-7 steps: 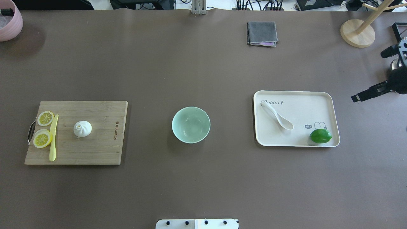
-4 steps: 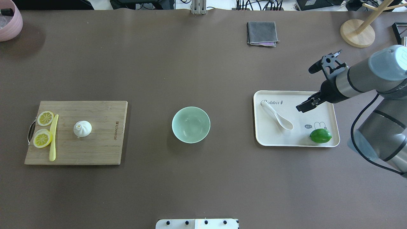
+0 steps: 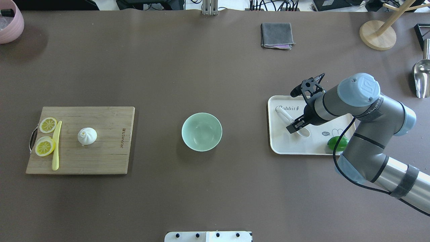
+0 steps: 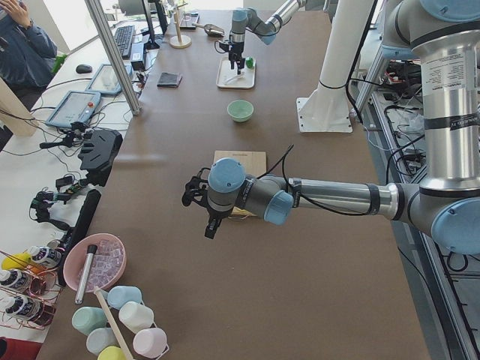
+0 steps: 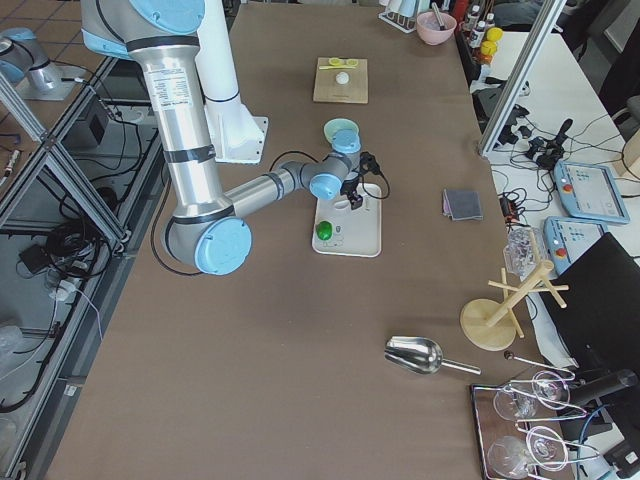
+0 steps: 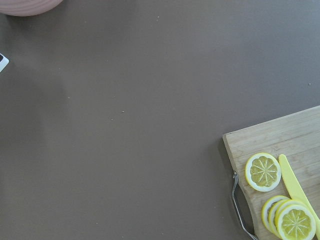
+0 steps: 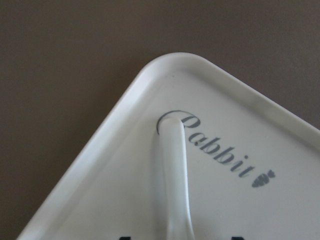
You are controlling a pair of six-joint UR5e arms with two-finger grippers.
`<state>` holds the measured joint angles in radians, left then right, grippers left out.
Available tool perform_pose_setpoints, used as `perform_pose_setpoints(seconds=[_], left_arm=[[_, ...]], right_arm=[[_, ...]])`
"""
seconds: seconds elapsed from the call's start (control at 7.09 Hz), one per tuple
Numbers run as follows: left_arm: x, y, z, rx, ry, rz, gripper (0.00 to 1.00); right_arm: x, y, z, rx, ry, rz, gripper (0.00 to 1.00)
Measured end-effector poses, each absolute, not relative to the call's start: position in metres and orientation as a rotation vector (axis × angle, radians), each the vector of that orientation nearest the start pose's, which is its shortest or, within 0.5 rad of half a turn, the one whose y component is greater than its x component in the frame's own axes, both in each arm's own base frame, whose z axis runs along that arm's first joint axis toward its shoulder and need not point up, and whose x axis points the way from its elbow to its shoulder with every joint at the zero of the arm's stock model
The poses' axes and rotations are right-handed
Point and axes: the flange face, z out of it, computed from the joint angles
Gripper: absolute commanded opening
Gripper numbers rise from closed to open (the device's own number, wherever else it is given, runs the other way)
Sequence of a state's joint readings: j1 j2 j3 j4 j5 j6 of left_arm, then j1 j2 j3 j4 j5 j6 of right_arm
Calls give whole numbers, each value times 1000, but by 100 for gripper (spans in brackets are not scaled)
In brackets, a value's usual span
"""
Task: Put spoon and bun in bowl
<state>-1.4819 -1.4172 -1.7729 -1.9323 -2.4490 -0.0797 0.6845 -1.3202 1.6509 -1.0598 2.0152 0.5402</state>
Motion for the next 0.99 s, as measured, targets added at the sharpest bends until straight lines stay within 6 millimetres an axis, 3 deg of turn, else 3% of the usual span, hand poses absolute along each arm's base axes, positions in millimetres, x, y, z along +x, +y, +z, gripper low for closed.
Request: perform_pose_setpoints(seconds=[0.14,0.56,0.71,0.85,0.99], left_arm=[[-17,-448,582,310,894,189,98],[-17,-449,582,309,893,188,98],[-15,-452,579,305,897,174,98],[-1,-461,567,287,912,148,98],[32,-476,548,259,922,122,98]], right_arm=[[-419,-456,432,356,-864,-509,0],[-422,-459,425,338,-878,-466,0],[-421,-465,414,332,-898,-425,0],[-421,-471,394,325,-930,-375,0],[-428,-475,362,302,-981,-286,0]])
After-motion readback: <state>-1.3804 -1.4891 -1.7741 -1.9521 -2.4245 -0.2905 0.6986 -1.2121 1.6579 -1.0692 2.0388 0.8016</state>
